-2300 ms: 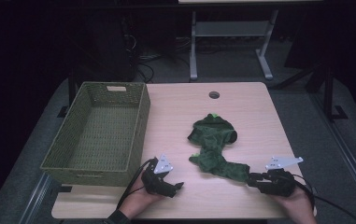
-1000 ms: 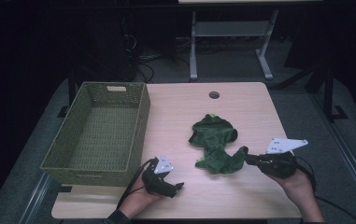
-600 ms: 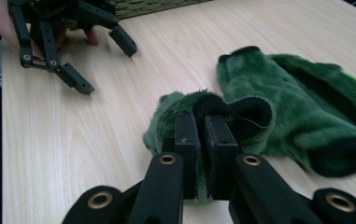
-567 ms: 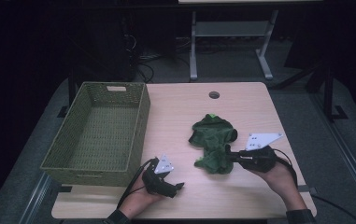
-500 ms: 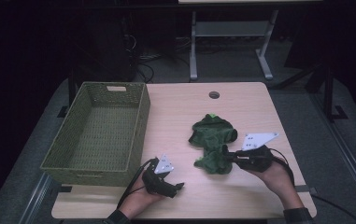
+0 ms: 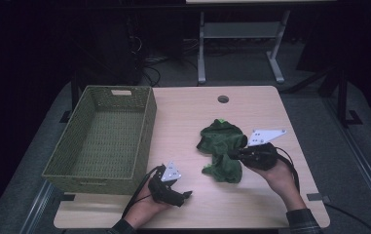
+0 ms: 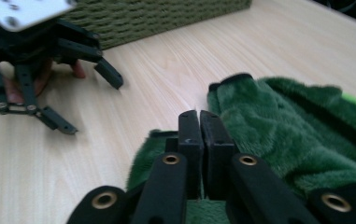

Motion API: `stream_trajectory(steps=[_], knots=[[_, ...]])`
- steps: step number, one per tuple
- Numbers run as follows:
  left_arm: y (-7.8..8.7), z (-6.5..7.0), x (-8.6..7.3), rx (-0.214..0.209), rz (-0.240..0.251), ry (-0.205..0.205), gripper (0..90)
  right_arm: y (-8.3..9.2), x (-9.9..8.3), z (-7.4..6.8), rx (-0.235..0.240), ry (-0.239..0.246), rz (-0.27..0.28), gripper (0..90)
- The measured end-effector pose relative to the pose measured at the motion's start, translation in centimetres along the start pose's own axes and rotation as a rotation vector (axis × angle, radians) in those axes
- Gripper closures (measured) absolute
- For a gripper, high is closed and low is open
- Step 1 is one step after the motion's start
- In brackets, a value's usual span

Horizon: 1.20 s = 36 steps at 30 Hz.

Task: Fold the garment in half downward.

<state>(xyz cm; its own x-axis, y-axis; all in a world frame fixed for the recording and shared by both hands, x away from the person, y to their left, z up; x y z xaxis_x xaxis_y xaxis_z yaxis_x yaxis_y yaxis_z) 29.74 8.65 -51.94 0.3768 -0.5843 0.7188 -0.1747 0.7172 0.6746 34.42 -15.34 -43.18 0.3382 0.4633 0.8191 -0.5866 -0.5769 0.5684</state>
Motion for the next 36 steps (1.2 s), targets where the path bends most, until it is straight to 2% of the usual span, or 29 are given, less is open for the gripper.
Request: stream_trajectory(steps=[3, 9, 15, 19, 21, 22, 27, 31, 36], knots=[[0.0, 0.0, 0.0, -0.001, -0.001, 0.0, 12.4, -1.3, -0.5, 0.2, 0.02, -0.029, -0.023, 89.8], [0.0, 0.0, 0.0, -0.001, -0.003, -0.001, 12.4, -3.8, -2.1, -0.6, 0.049, -0.016, -0.114, 89.9], [0.0, 0.0, 0.0, -0.002, -0.001, 0.002, 12.4, -5.8, -3.8, -1.5, 0.036, 0.024, -0.21, 90.0], [0.0, 0.0, 0.0, -0.002, -0.002, 0.002, 12.4, -6.0, -4.1, -1.6, 0.035, 0.01, -0.242, 90.0], [0.0, 0.0, 0.0, -0.002, -0.002, 0.002, 12.3, -6.1, -4.2, -1.5, 0.034, 0.012, -0.243, 90.0], [0.0, 0.0, 0.0, -0.002, -0.002, 0.002, 12.4, -6.0, -4.3, -1.6, 0.035, -0.005, -0.246, 90.0], [-0.1, 0.0, 0.1, 0.007, -0.002, 0.011, 12.2, -5.8, -4.1, -1.6, 0.021, 0.0, -0.23, 89.7], [-0.1, 0.1, 0.4, 0.011, -0.028, 0.025, 13.6, -5.0, -3.5, -1.1, 0.001, -0.027, -0.199, 79.2], [-0.2, 0.2, 1.1, -0.02, -0.028, 0.017, 13.8, -3.8, -2.7, -0.3, -0.012, -0.053, -0.146, 70.4]])
Point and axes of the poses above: each handheld gripper's, and its own axes: y roughly backward along the jaws, x roughly out of its top, z roughly to its right, the point moved 6 cm from there along -y, roughly forward along the jaws, and after that the axes turned 14 degrees about -x, right-handed, at the moved point
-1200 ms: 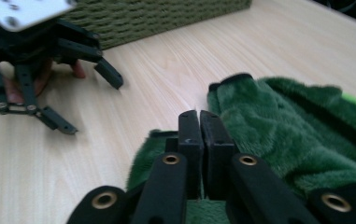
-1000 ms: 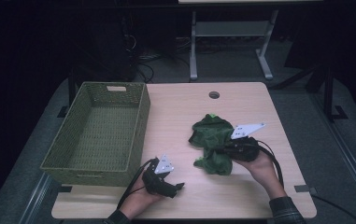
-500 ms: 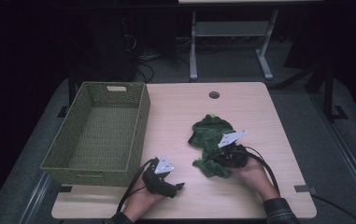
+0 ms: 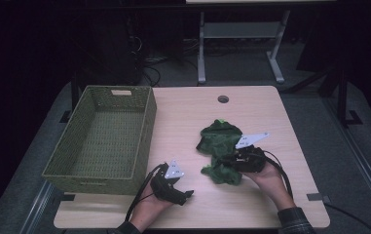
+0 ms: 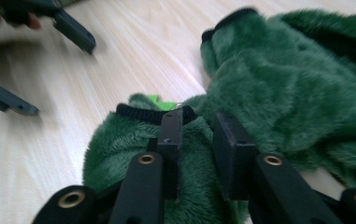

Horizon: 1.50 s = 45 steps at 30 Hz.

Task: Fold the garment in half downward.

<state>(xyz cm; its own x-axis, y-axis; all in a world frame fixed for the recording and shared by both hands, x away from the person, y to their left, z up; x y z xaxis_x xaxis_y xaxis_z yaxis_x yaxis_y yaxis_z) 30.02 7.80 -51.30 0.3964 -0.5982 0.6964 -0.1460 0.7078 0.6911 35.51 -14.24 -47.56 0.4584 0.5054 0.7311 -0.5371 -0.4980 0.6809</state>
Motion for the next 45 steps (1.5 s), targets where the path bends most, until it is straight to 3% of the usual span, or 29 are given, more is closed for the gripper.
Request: stream_trajectory(steps=[2, 5, 8, 19, 24, 27, 31, 33, 39, 45], knots=[[0.0, -0.1, 0.5, -0.018, 0.01, 0.005, 14.1, 0.6, 0.2, 0.4, 0.004, -0.022, 0.02, 66.8], [0.3, -0.2, 1.5, -0.025, 0.016, -0.003, 15.5, 1.0, 0.3, 0.8, -0.002, -0.036, 0.009, 61.5], [0.5, -0.5, 2.6, -0.026, 0.031, -0.012, 16.1, 1.7, 0.6, 1.7, -0.027, -0.03, 0.011, 59.2], [0.9, -2.9, 7.9, -0.01, 0.083, -0.039, 16.8, 2.2, 2.1, 4.9, -0.092, -0.047, 0.036, 57.9], [0.4, -4.3, 10.2, -0.009, 0.115, -0.052, 25.5, 1.8, 3.0, 6.7, -0.116, -0.074, 0.053, 57.5], [-0.2, -5.8, 11.4, 0.004, 0.136, -0.051, 33.0, 1.1, 3.3, 7.9, -0.128, -0.099, 0.056, 56.9], [-0.9, -8.2, 12.5, 0.03, 0.132, -0.041, 40.3, -0.1, 3.5, 9.5, -0.157, -0.119, 0.059, 57.1], [-1.4, -9.4, 13.0, 0.033, 0.133, -0.023, 42.6, -0.7, 3.3, 10.2, -0.168, -0.126, 0.027, 56.7], [-3.8, -12.8, 13.7, 0.052, 0.073, 0.001, 44.5, -2.4, 3.1, 12.0, -0.197, -0.15, 0.037, 58.2], [-6.5, -14.2, 13.6, 0.022, 0.02, -0.001, 46.1, -4.7, 1.4, 13.1, -0.184, -0.189, -0.023, 58.1]])
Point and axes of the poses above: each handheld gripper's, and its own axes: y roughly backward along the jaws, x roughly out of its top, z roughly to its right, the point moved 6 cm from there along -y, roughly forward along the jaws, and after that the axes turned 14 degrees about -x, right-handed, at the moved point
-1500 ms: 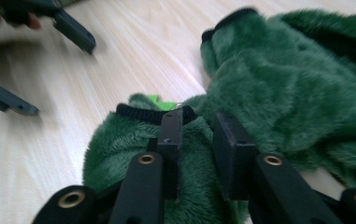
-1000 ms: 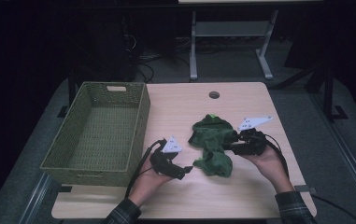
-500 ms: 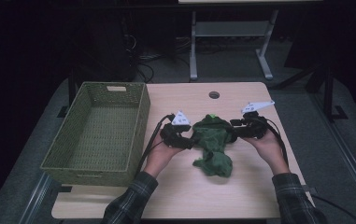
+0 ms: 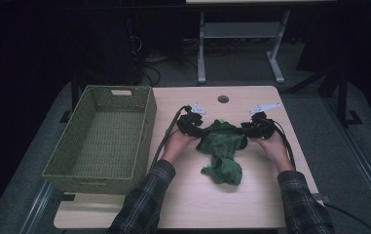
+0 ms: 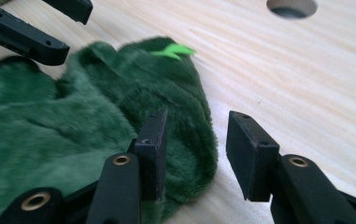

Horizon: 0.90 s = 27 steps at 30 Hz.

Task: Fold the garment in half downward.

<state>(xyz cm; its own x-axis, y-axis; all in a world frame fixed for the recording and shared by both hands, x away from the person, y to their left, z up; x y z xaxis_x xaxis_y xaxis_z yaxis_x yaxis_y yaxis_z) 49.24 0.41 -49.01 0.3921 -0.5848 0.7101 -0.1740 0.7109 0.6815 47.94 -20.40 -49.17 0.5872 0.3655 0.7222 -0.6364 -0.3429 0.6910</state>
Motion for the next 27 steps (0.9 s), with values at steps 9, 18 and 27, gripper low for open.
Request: stream_trajectory(steps=[9, 18, 27], knots=[[-1.6, -0.9, -0.7, -0.033, 0.002, 0.027, 57.2, -1.9, -0.5, 0.0, 0.021, -0.037, -0.015, 63.1], [-1.9, -1.1, -1.1, -0.046, -0.014, 0.042, 76.9, -2.6, -0.8, -0.3, 0.029, -0.033, -0.042, 79.5], [-0.5, -0.3, 0.1, -0.041, 0.019, 0.033, 85.7, -1.2, 0.2, -0.4, 0.012, -0.029, -0.013, 86.5]])
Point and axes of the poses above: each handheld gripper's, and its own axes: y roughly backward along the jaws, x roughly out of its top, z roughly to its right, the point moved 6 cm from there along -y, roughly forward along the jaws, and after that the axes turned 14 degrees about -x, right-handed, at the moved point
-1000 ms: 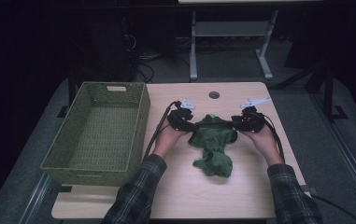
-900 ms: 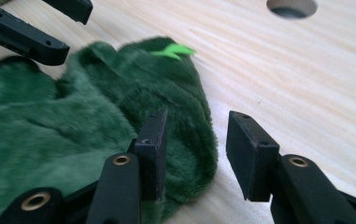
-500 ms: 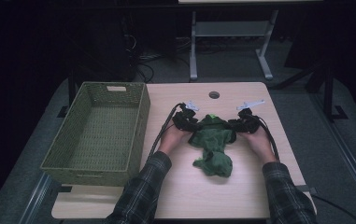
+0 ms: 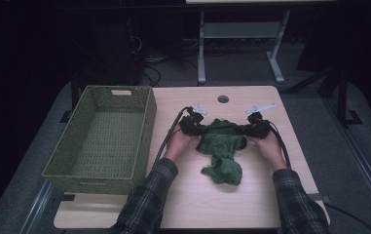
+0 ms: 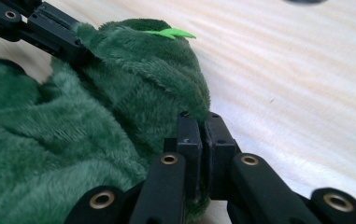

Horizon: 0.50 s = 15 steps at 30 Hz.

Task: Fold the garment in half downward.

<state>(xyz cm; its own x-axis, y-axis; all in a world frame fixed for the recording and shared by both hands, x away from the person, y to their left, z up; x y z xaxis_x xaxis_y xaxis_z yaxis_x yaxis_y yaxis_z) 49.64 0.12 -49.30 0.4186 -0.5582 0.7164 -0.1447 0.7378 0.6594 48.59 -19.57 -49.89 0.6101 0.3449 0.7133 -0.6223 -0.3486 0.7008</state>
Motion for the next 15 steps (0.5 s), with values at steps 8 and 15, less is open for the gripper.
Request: stream_trajectory(steps=[8, 15], knots=[[2.0, 2.0, 1.9, -0.017, 0.055, 0.005, 85.5, 2.8, 1.2, -0.2, 0.018, -0.009, 0.069, 86.5], [3.3, 3.8, 2.5, -0.044, 0.078, -0.009, 85.6, 4.8, 1.6, -0.5, 0.031, 0.014, 0.102, 86.5]])
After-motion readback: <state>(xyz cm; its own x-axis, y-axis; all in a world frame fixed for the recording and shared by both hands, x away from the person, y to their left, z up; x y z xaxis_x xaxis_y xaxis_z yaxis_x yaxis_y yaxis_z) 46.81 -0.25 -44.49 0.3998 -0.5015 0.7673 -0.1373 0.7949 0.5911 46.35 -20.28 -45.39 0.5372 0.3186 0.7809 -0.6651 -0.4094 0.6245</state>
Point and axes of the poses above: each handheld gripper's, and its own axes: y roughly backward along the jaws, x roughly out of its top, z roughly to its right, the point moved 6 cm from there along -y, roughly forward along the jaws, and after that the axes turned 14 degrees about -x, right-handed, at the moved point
